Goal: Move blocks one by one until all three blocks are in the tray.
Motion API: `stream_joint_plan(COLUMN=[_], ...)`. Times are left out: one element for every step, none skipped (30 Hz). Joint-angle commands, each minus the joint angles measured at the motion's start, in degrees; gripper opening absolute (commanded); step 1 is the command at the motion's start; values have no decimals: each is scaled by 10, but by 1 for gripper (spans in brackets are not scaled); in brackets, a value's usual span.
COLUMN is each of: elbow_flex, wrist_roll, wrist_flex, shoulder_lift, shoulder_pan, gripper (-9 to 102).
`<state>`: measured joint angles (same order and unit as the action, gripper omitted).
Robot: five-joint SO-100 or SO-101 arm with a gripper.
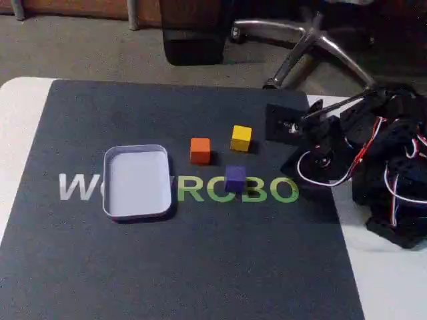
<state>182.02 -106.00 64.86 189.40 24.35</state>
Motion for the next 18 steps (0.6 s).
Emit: stream_joint_plan(elbow_flex=[-4,-4,-4,-4,-4,-5,-11,-16,-24,-32,-40,-49,-62,-76,-91,-107,-127,-149], wrist_roll=[3,4,4,3,4,8,9,10,16,20,26,33,37,40,43,47,51,52], wrist_flex=[-22,-26,-30,-35,-47,-61,-61,-61,-60,-58,-57,-54,-46,-34,-22,-6,13,36], shoulder_lift=[2,2,2,2,2,2,2,2,2,2,2,2,2,2,2,2,2,0], shoulder_pan=[4,4,4,4,4,4,3,1,-1,-4,-7,-11,-15,-17,-19,-23,-25,-30], gripper=[-8,-8,-8,-8,-8,-8,-8,-8,-8,-8,-8,-8,-8,-8,-8,-8,-8,-8])
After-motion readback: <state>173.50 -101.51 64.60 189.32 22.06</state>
